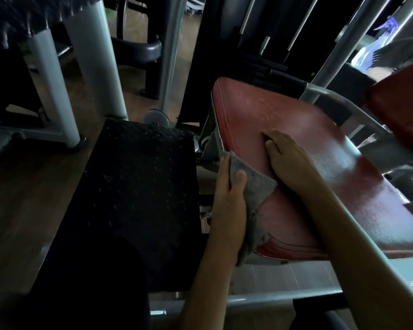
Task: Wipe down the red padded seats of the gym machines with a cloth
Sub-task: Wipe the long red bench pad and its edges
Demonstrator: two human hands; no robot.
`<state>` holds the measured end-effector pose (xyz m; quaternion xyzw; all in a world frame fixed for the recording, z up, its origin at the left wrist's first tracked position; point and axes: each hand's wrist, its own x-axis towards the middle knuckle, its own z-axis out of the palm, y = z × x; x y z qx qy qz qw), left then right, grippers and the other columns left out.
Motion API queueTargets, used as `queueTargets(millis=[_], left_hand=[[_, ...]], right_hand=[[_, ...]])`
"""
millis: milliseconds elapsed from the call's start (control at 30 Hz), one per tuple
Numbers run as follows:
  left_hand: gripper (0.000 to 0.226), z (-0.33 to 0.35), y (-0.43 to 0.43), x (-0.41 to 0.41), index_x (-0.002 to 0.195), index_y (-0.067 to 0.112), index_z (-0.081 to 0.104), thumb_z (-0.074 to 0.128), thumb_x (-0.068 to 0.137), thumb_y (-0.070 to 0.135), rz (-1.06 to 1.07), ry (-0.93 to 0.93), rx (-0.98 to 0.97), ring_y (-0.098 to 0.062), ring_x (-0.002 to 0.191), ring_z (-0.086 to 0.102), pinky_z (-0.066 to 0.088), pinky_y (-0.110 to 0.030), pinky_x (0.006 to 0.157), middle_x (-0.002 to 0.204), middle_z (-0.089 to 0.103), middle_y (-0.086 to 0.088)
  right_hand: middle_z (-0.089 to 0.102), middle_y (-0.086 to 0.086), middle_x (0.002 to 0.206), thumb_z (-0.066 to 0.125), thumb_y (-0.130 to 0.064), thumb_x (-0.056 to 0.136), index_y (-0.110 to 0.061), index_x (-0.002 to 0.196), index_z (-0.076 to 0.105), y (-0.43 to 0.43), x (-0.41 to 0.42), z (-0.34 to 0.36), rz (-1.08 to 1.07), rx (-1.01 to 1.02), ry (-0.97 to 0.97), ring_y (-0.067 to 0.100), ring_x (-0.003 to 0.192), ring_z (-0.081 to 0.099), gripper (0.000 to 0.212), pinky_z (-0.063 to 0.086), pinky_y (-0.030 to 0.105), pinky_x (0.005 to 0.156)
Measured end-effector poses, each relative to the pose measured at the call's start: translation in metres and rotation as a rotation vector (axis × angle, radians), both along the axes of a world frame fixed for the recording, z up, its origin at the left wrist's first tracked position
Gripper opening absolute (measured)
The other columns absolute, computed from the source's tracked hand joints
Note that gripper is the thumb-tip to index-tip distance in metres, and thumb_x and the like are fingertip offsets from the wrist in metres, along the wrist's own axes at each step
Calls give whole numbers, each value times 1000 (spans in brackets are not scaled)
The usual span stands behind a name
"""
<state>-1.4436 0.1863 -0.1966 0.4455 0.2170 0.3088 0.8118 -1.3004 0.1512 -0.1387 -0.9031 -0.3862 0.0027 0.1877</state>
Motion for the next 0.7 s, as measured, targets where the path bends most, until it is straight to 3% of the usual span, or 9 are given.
queueTargets(millis=[133,233,367,533,700], left_hand=[[67,-2,26,22,154,34,32,47,91,49,17,44,41,-18,135,48,41,-42,114,154,43,0],[56,-2,44,38,154,31,34,47,100,41,9,78,5,-20,131,52,42,-43,112,152,46,-3],[50,-4,14,13,153,38,34,45,104,37,51,73,-11,-11,131,51,46,-22,101,152,44,5],[51,-6,-23,-14,150,45,32,48,103,42,55,16,-22,-4,137,44,40,-34,115,154,40,14],[68,-9,-18,-13,154,44,26,46,90,54,-3,4,32,-6,144,36,33,-39,119,159,33,15]], right_hand=[[34,-1,158,31,-37,107,-24,150,38,0,0,0,19,16,-3,18,144,31,46,24,44,120],[31,-1,159,29,-41,106,-24,151,36,-1,-2,-1,22,2,-5,18,146,29,48,22,44,121],[29,-3,160,28,-42,106,-26,152,34,0,-3,-2,35,-2,-10,17,146,28,49,22,43,121],[29,-3,160,27,-45,106,-28,151,34,0,-3,-2,-12,-28,-29,18,146,29,49,23,45,120],[34,-1,158,28,-48,105,-28,150,38,2,-5,0,-25,-46,-55,22,143,33,50,25,49,118]])
